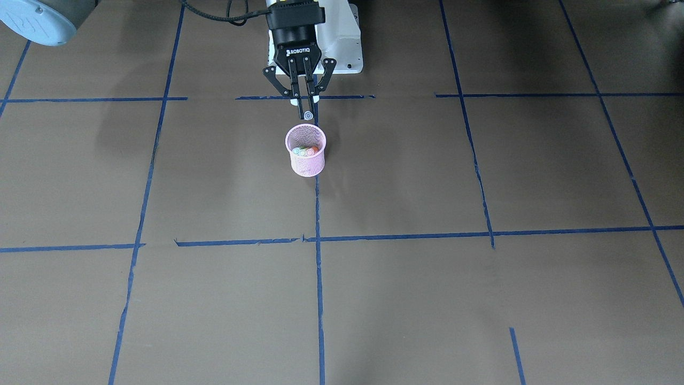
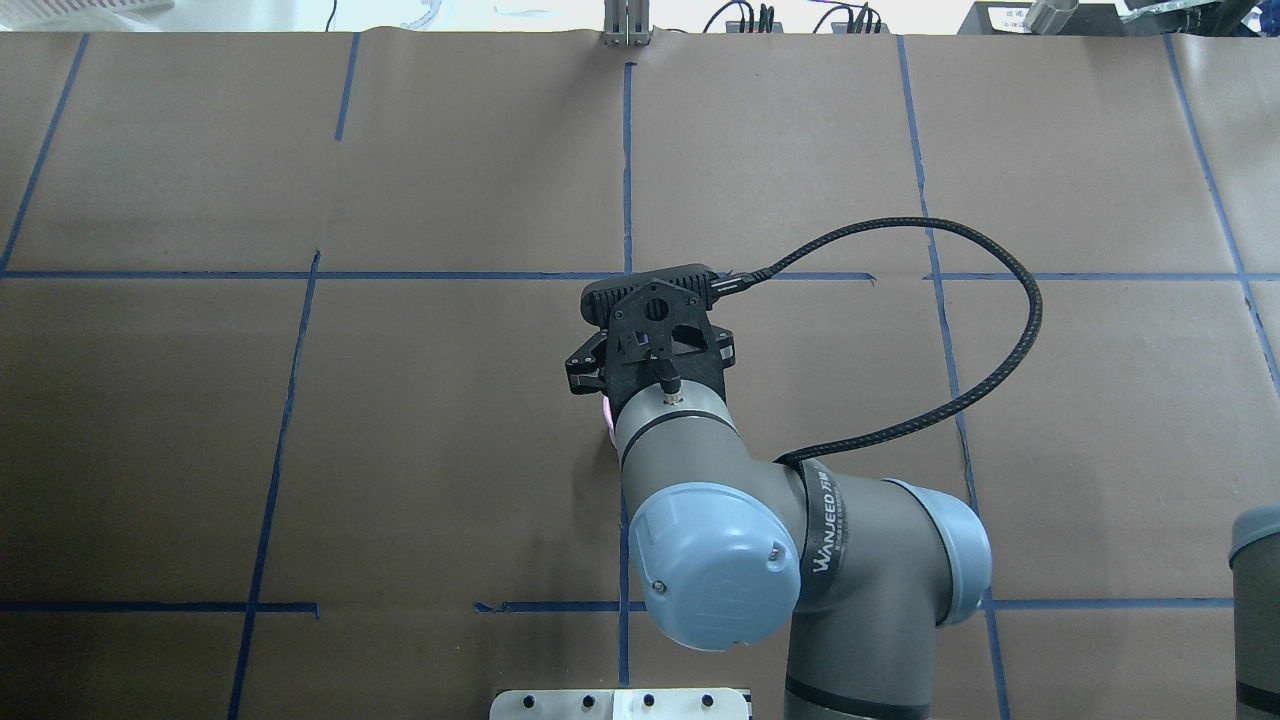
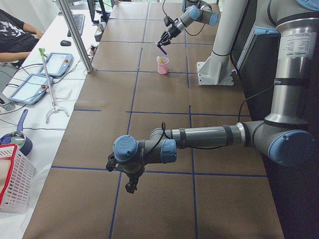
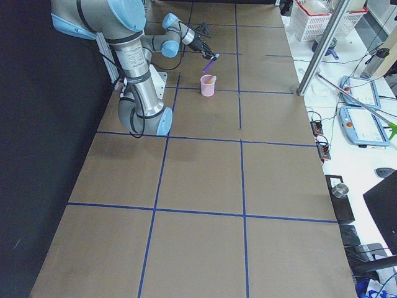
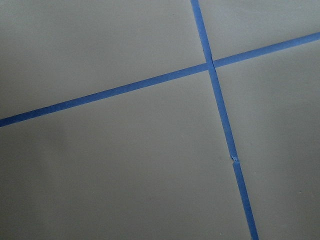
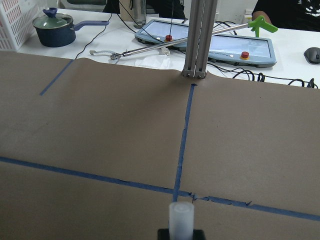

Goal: Collect pens into pen holder
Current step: 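Hold the purple marker above the cup with the right gripper, aligning it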

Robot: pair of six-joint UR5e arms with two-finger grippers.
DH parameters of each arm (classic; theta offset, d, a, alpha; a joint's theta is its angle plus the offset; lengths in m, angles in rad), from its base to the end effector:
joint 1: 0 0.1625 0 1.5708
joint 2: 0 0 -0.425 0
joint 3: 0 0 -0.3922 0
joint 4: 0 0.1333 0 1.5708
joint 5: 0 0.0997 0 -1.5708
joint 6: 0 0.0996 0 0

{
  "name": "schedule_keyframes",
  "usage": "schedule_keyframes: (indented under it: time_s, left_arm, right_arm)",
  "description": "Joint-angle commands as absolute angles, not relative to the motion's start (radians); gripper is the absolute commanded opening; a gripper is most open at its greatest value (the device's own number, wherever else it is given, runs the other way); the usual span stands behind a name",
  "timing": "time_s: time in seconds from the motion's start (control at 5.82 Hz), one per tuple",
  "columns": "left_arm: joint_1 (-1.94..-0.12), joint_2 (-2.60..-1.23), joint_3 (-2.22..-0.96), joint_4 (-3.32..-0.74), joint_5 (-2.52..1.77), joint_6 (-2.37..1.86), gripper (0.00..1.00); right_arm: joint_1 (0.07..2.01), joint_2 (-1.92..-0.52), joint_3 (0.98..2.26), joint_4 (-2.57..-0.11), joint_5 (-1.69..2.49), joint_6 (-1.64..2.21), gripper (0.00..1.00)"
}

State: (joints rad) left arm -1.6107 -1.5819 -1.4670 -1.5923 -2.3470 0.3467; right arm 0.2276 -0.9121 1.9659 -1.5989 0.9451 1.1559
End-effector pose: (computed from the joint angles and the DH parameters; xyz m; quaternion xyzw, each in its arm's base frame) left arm -0.0830 -0.4867 0.7018 0.0403 0.3775 0.1280 0.9162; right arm -0.5167 -0.3164 0.1143 0.4019 -0.3583 0.0728 0.8395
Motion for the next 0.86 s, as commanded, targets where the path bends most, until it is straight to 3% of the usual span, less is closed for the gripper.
schedule_keyframes:
  time_s: [0.0,0.34,0.69]
  left_arm:
    - [-1.611,-1.583,-1.468,-1.594,-2.347,0.347,1.0]
    - [-1.611,-1.582,-1.468,-1.594,-2.347,0.347,1.0]
    - [-1.611,-1.583,-1.466,-1.594,-2.347,0.347,1.0]
  right_arm:
    - [0.215,-0.914,1.925,-1.585,0.946,1.185,0.02]
    - [0.209,-0.923,1.807,-1.407,0.931,1.195,0.02]
    - [0.202,-0.928,1.807,-1.408,0.931,1.195,0.02]
